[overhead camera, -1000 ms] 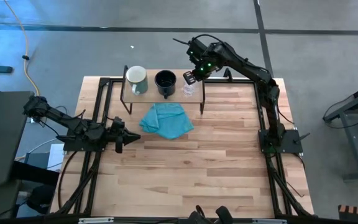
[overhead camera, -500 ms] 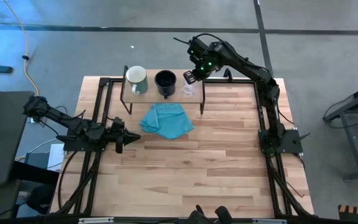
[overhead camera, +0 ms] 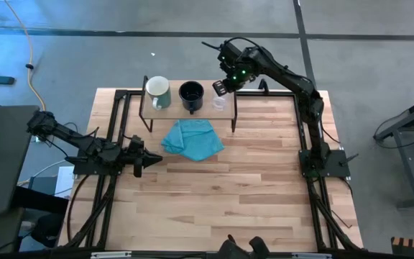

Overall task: Stack small to large cups/mugs on shelf
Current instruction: Put the transparent mug on the shelf

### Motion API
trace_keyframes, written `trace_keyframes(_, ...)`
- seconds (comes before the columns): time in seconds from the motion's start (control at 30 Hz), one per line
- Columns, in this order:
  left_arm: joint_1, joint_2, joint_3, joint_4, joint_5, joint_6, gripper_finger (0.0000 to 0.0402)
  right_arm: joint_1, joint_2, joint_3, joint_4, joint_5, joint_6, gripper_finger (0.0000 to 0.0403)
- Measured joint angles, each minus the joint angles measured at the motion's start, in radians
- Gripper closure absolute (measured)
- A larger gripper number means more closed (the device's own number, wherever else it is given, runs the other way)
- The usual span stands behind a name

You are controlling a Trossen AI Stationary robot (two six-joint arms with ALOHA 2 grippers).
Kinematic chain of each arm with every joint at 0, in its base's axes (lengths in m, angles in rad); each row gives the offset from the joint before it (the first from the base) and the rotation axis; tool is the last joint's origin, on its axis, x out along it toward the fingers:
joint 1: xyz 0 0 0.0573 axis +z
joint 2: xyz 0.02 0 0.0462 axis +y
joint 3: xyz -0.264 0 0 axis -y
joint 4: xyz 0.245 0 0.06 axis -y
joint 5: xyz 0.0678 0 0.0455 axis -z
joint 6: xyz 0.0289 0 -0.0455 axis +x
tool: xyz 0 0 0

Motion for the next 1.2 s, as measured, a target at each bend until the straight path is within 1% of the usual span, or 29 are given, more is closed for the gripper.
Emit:
trace_keyframes(0.23, 0.000, 0.000, 0.000, -0.004, 0.000, 0.000, 0.0376, -0.009, 0.000, 0.000, 0.000, 0.008, 0.019, 0.0323)
trace_keyframes(0.33, 0.000, 0.000, 0.000, -0.007, 0.000, 0.000, 0.0376, -0.010, 0.000, 0.000, 0.000, 0.009, 0.019, 0.0310)
trace_keyframes(0.6, 0.000, 0.000, 0.000, -0.007, -0.003, 0.016, 0.0376, -0.010, 0.000, 0.000, 0.006, 0.009, 0.026, 0.0309)
trace_keyframes(0.7, 0.000, 0.000, 0.000, -0.007, -0.005, 0.016, 0.0376, -0.010, 0.000, 0.000, 0.008, 0.025, 0.043, 0.0309)
trace_keyframes(1.0, 0.000, 0.000, 0.000, -0.007, -0.007, 0.018, 0.0376, -0.010, 0.000, 0.000, 0.015, 0.027, 0.092, 0.0340)
trace_keyframes(1.2, 0.000, 0.000, 0.000, -0.007, -0.008, 0.019, 0.0376, -0.010, 0.000, 0.000, 0.046, 0.032, 0.160, 0.0348)
